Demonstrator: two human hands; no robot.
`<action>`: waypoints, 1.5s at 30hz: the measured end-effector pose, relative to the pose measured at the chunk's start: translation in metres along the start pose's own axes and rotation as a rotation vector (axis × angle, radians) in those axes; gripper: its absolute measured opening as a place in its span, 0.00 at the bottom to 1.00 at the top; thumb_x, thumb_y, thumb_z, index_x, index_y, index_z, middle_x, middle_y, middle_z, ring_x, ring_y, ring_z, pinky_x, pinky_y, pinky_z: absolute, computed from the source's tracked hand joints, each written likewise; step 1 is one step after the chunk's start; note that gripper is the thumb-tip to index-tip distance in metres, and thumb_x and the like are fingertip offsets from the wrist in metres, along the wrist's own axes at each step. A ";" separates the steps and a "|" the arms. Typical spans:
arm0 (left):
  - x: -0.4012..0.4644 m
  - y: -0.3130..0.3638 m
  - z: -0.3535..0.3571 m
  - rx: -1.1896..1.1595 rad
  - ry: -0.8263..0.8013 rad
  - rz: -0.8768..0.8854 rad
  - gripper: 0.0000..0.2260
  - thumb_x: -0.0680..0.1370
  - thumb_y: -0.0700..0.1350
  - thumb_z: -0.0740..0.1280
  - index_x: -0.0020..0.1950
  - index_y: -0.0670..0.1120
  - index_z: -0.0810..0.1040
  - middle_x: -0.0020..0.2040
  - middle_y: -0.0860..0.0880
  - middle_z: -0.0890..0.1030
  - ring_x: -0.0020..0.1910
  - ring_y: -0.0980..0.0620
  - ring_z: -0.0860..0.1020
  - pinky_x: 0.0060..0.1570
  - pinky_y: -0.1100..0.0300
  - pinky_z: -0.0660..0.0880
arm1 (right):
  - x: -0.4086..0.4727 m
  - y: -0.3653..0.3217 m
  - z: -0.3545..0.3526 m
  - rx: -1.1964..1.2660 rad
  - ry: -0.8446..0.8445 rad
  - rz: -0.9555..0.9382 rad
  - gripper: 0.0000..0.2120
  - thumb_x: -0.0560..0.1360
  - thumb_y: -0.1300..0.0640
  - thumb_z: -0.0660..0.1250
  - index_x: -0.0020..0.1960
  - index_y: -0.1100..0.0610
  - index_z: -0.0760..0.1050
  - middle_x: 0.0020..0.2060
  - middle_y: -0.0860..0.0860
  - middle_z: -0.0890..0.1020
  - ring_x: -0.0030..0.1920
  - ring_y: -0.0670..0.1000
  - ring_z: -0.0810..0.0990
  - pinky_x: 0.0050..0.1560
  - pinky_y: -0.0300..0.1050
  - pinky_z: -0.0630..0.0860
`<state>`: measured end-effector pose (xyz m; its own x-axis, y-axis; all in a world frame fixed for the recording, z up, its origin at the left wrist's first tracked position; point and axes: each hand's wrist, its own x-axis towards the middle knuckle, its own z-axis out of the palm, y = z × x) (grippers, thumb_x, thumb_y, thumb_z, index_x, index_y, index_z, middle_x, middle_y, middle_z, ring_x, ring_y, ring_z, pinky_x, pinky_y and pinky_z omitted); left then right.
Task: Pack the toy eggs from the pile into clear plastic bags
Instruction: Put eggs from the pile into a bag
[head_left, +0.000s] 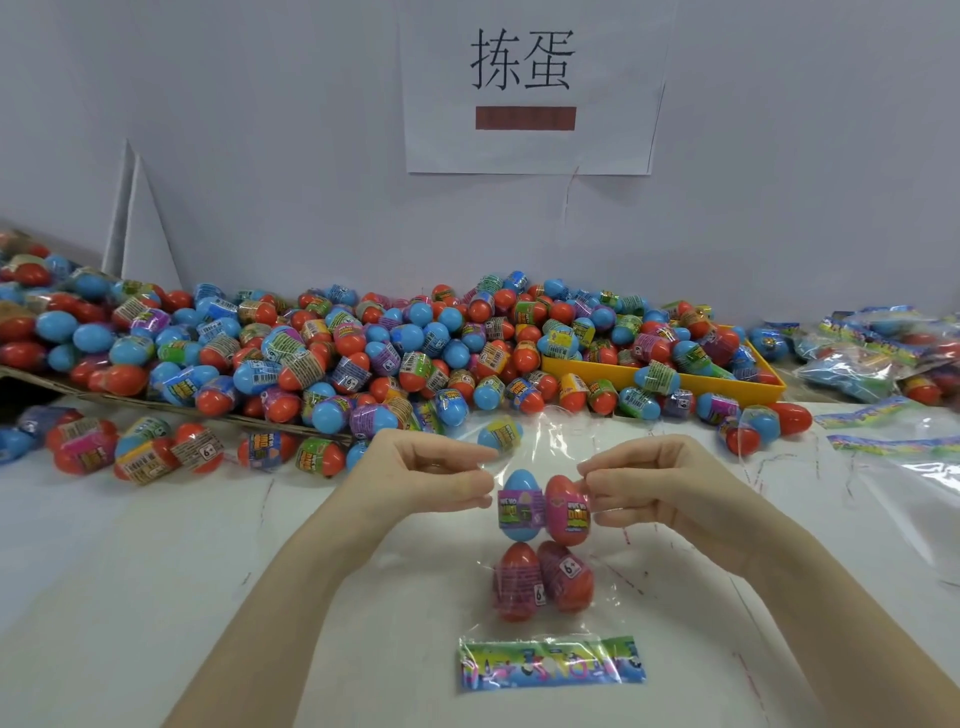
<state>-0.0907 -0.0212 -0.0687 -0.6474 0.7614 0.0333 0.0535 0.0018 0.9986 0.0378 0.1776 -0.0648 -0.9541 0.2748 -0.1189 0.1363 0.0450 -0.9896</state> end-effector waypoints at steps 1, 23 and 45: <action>0.000 0.000 -0.001 0.013 0.005 0.008 0.10 0.67 0.34 0.72 0.40 0.48 0.85 0.36 0.44 0.84 0.35 0.51 0.83 0.35 0.68 0.76 | 0.000 0.000 0.000 0.009 0.005 0.003 0.08 0.56 0.58 0.73 0.36 0.56 0.84 0.35 0.56 0.84 0.32 0.49 0.83 0.30 0.36 0.78; 0.003 -0.006 -0.009 -0.150 -0.124 0.037 0.09 0.61 0.33 0.66 0.28 0.44 0.83 0.30 0.49 0.81 0.32 0.54 0.81 0.33 0.68 0.77 | -0.006 0.001 0.009 0.109 -0.051 -0.185 0.08 0.64 0.68 0.68 0.30 0.58 0.82 0.32 0.57 0.83 0.32 0.50 0.82 0.31 0.36 0.77; 0.007 -0.007 -0.011 0.140 -0.087 0.075 0.10 0.55 0.45 0.82 0.30 0.47 0.83 0.31 0.49 0.82 0.31 0.56 0.79 0.36 0.67 0.75 | -0.004 -0.001 0.020 -0.137 -0.018 -0.154 0.17 0.69 0.81 0.56 0.30 0.64 0.72 0.27 0.50 0.81 0.31 0.44 0.81 0.30 0.35 0.77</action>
<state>-0.1041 -0.0231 -0.0752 -0.5701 0.8157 0.0979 0.2082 0.0282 0.9777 0.0358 0.1577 -0.0645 -0.9708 0.2379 0.0304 0.0222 0.2154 -0.9763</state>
